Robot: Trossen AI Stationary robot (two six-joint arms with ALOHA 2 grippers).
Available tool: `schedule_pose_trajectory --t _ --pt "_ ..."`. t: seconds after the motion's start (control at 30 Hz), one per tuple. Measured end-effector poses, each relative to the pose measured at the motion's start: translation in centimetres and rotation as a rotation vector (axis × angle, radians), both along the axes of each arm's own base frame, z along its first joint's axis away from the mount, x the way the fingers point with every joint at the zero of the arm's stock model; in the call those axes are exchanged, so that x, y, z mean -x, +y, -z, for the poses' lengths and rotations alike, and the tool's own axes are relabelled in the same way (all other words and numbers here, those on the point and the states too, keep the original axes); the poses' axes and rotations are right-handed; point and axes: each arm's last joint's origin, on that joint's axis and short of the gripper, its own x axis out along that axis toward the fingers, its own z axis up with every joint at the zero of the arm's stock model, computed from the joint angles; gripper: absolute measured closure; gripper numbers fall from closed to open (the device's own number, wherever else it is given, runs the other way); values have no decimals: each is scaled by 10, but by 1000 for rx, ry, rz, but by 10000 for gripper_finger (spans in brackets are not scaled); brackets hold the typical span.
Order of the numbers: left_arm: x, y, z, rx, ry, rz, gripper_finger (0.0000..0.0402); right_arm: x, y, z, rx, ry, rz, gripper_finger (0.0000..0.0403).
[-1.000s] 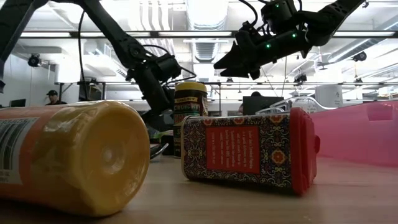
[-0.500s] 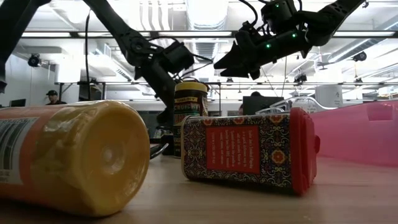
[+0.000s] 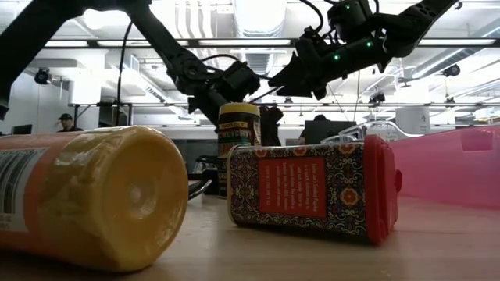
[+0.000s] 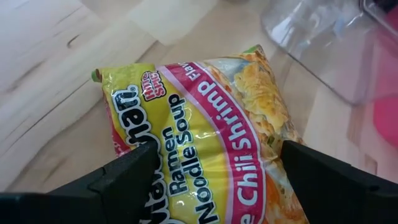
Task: Pick & Place Food Item
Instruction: Put the green noodle pack into the top transparent bin
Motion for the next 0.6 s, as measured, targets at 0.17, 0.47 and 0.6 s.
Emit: schedule_pose_trajectory --t 0.17,0.47,0.6 --pt "-4 2 0 1 -11 -26 55 0 0 0 -1 0 0 90" --pt "-1 1 -7 -14 -3 -20 55 0 0 0 0 1 1 90" --pt "4 0 -28 -45 -10 -8 55 0 0 0 -1 2 0 90"
